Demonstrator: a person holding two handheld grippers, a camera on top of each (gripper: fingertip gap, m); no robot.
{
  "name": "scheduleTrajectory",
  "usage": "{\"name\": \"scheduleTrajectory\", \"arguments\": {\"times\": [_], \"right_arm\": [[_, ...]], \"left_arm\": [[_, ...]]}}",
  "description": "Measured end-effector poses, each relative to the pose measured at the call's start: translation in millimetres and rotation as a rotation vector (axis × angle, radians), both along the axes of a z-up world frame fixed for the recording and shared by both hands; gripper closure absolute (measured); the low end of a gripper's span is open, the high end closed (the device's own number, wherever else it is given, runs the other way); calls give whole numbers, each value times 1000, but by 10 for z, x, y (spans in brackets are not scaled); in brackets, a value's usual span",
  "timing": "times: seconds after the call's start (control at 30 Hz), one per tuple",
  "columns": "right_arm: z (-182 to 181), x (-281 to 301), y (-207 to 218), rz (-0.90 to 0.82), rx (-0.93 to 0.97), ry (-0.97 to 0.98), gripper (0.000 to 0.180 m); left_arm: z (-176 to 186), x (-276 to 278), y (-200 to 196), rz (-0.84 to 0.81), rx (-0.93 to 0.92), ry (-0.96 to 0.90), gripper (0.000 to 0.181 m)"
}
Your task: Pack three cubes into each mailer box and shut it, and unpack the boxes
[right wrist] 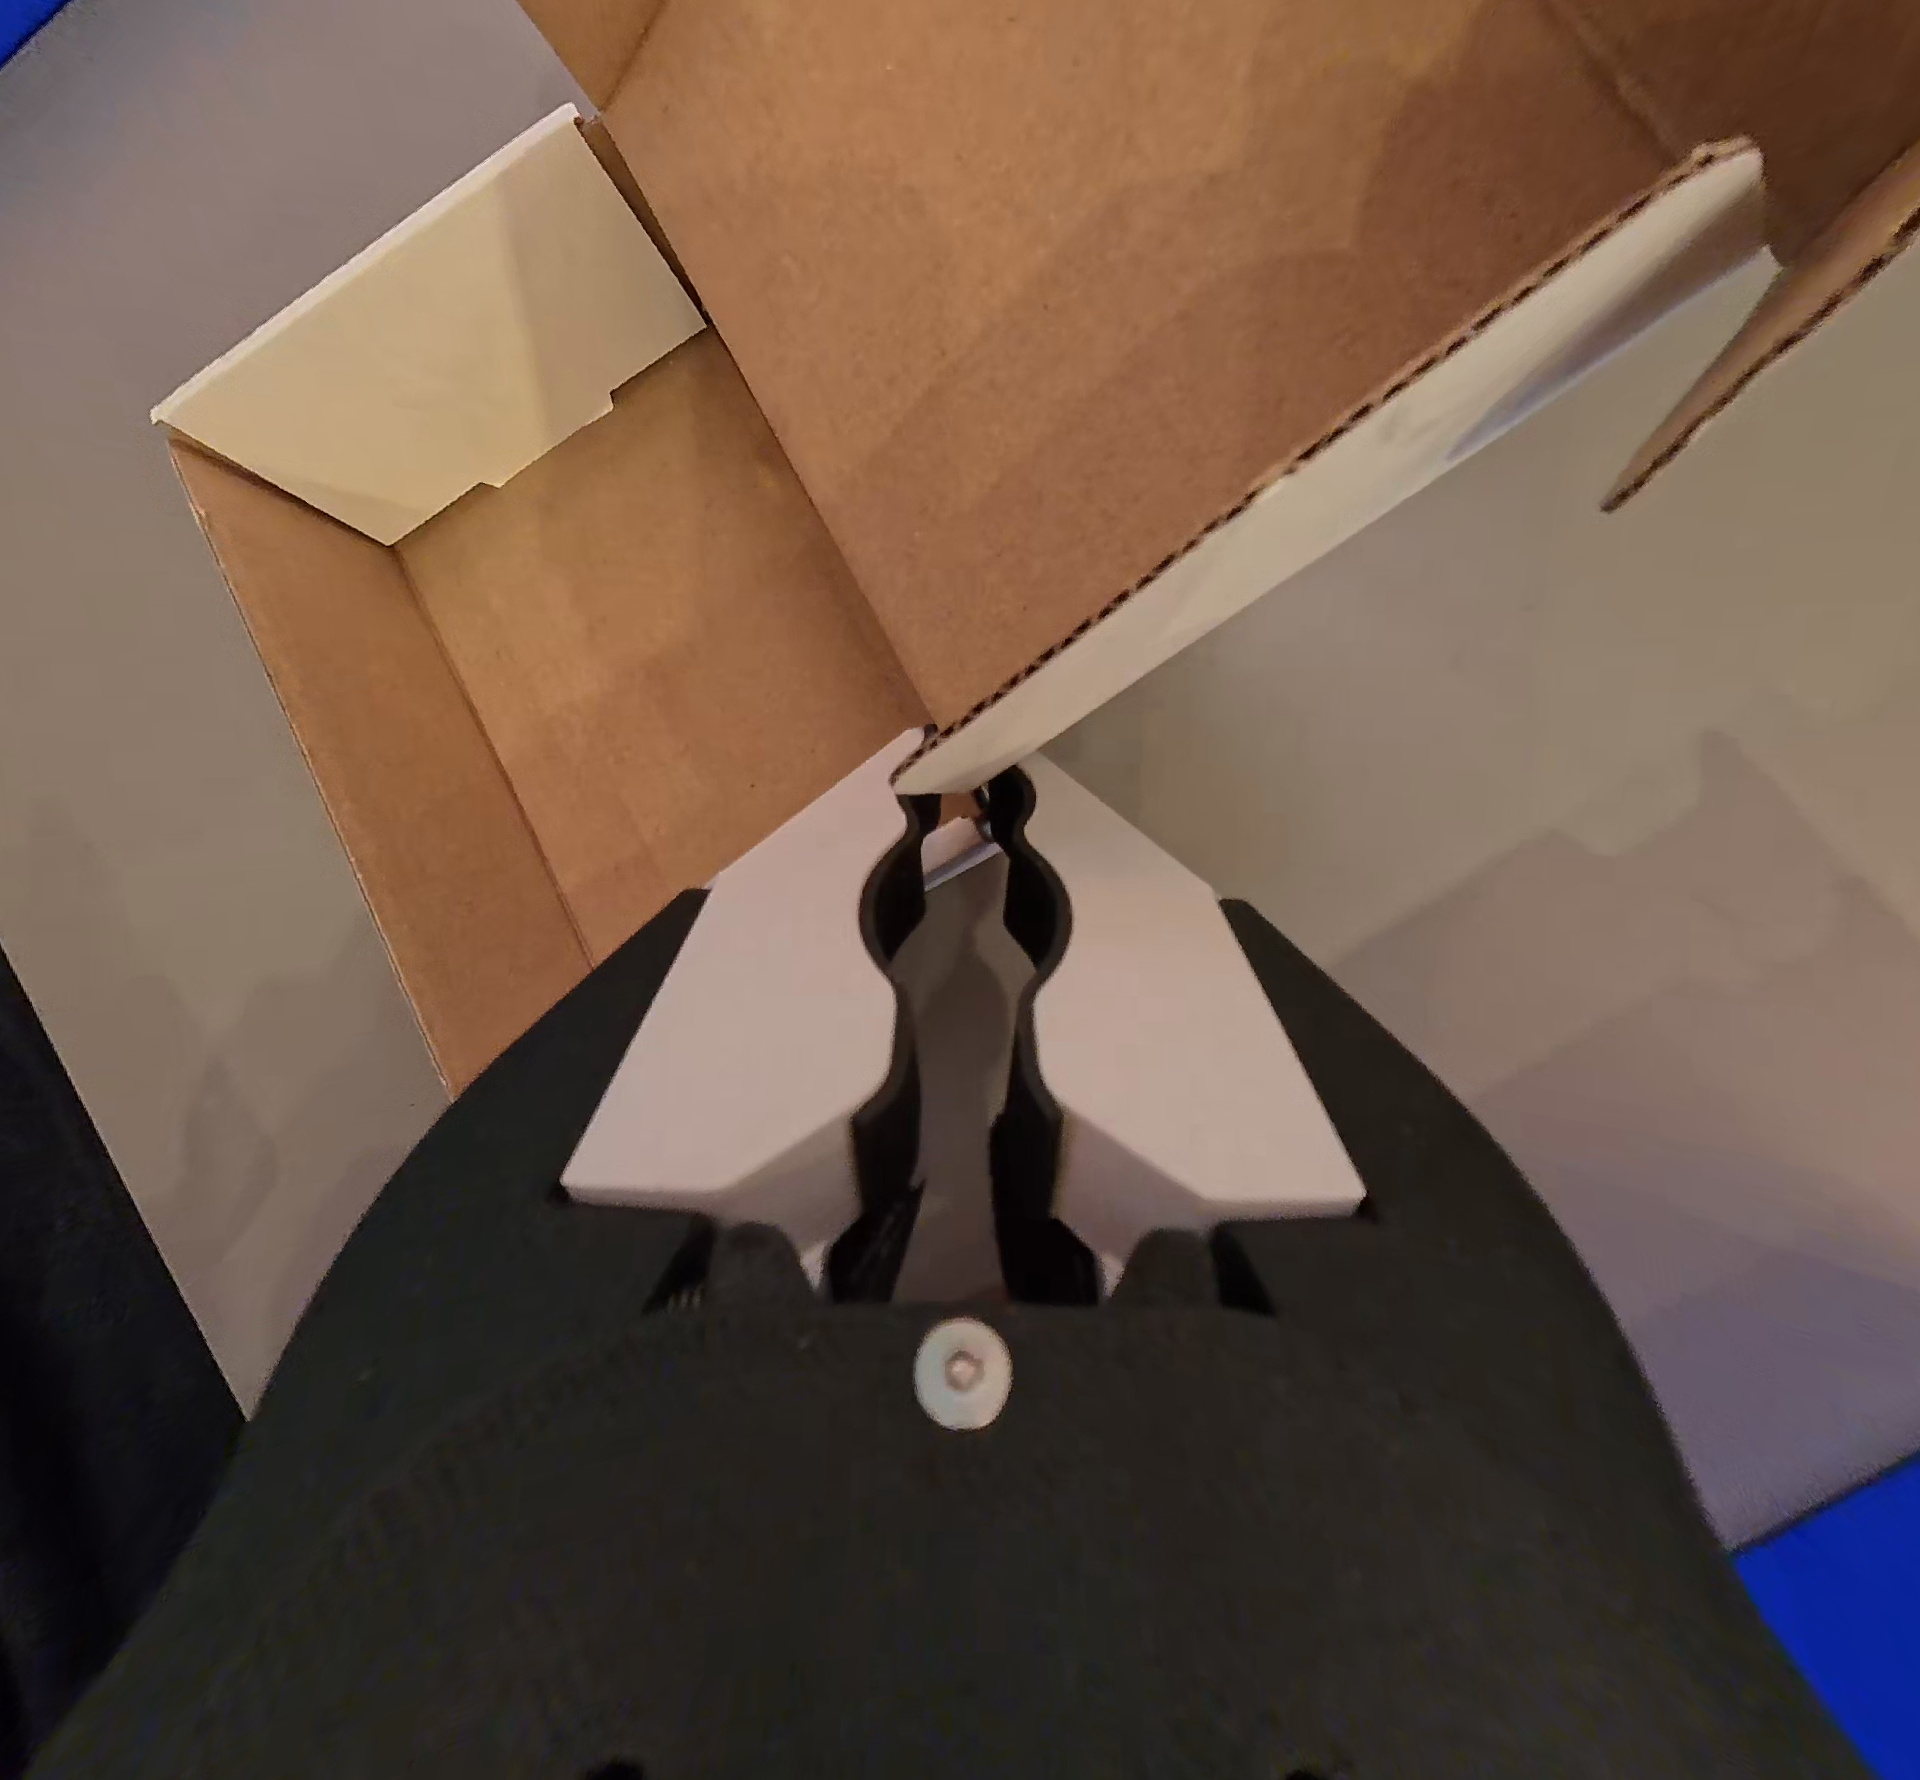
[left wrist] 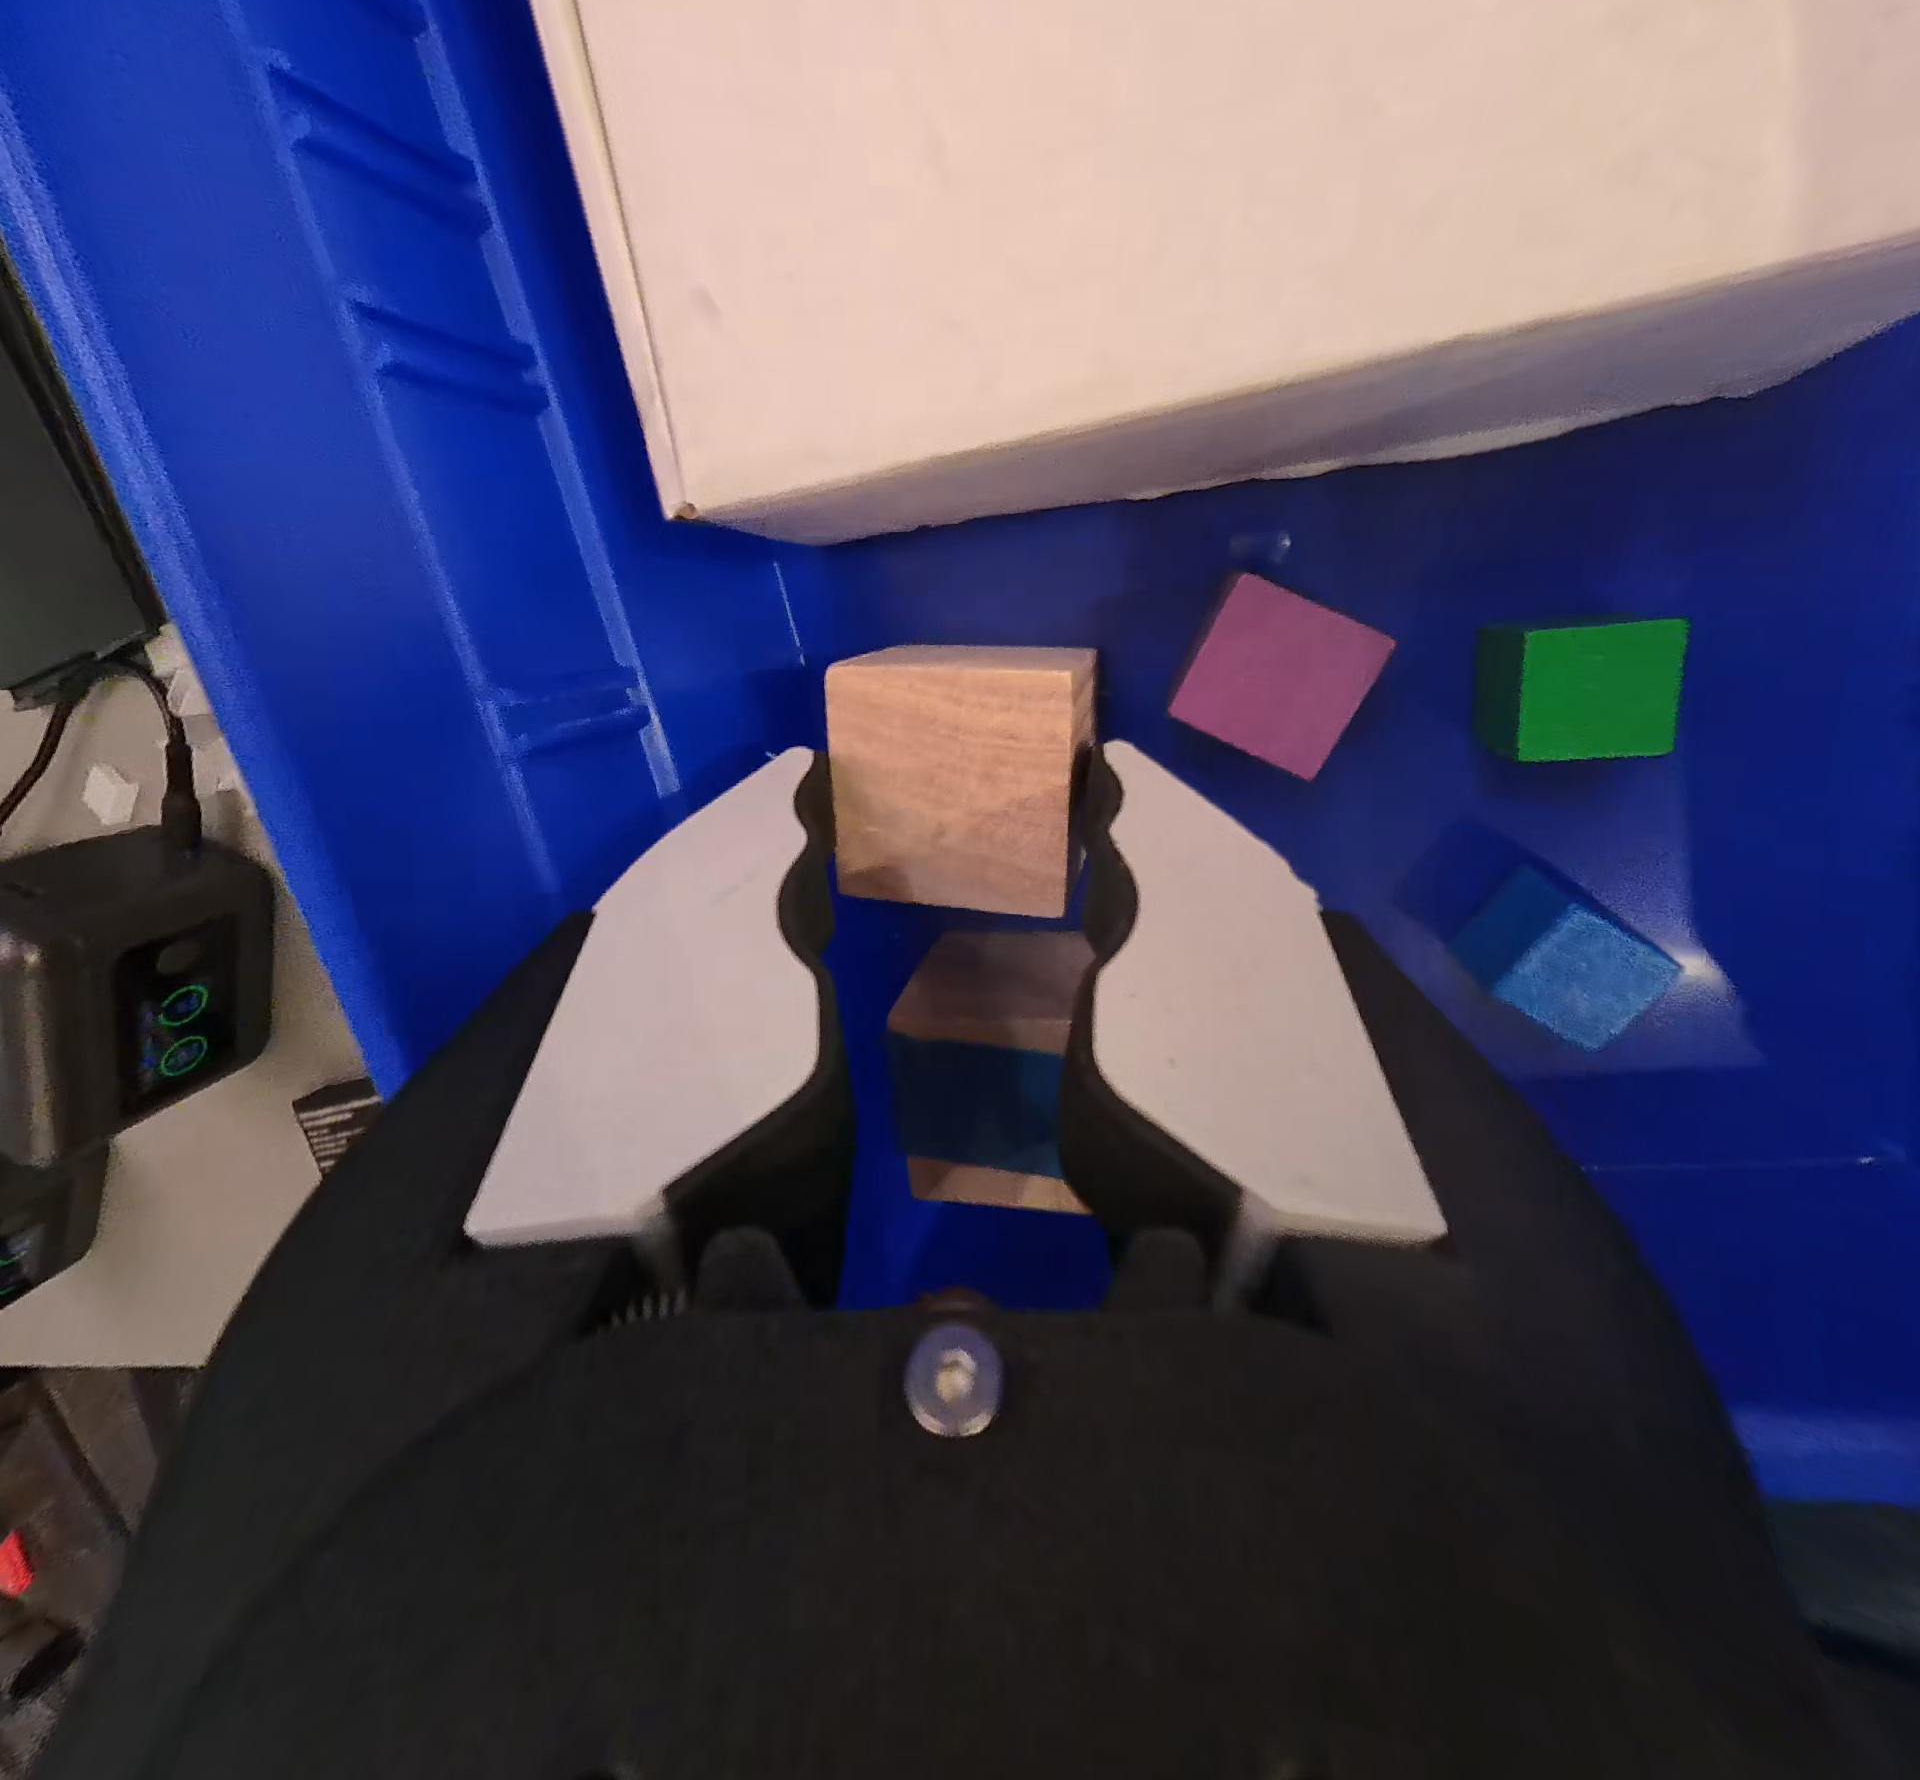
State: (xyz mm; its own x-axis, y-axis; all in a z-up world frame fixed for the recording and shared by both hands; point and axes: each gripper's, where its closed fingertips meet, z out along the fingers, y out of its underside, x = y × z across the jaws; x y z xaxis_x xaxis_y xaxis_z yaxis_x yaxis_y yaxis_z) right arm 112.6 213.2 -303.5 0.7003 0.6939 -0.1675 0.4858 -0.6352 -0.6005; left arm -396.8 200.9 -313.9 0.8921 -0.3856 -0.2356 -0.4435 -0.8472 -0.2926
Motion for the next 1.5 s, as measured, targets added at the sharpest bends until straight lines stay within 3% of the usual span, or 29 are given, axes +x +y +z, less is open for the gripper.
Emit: {"name": "scheduleTrajectory", "arguments": {"times": [0.1, 0.2, 0.33, 0.4, 0.5, 0.63, 0.77, 1.0, 1.17, 1.33, 1.5], "right_arm": [[2, -3, 0, 4, 3, -1, 173], [2, -11, 0, 11, 5, -1, 173], [2, -44, 3, 30, 9, 2, 173], [2, -63, 5, 37, 10, 1, 173], [2, -78, 7, 46, 16, 1, 174], [3, -78, 7, 52, 21, 5, 174], [-1, -74, 9, 54, 24, 4, 174], [-1, -73, 12, 63, 27, 10, 174], [-2, -77, 19, 70, 28, 7, 174], [-8, -72, 21, 68, 28, 4, 174], [-10, -64, 18, 68, 29, 3, 174]], "left_arm": [[152, 25, -23, -25, 40, -13, 136], [566, 122, -18, -77, 137, 3, 136], [1323, 987, 12, -370, 313, -54, 136], [1503, 1656, -59, -618, 343, -86, 136], [1500, 2565, -209, -928, 317, -91, 136], [1158, 3514, -325, -1179, 206, -85, 136], [693, 3981, -253, -1330, 120, 17, 136], [97, 4045, -130, -1422, -56, 117, 135], [109, 4073, -81, -1379, -74, 54, 135], [201, 4043, -84, -1338, -57, 18, 117], [699, 3675, -119, -1255, 66, -27, 118]]}}
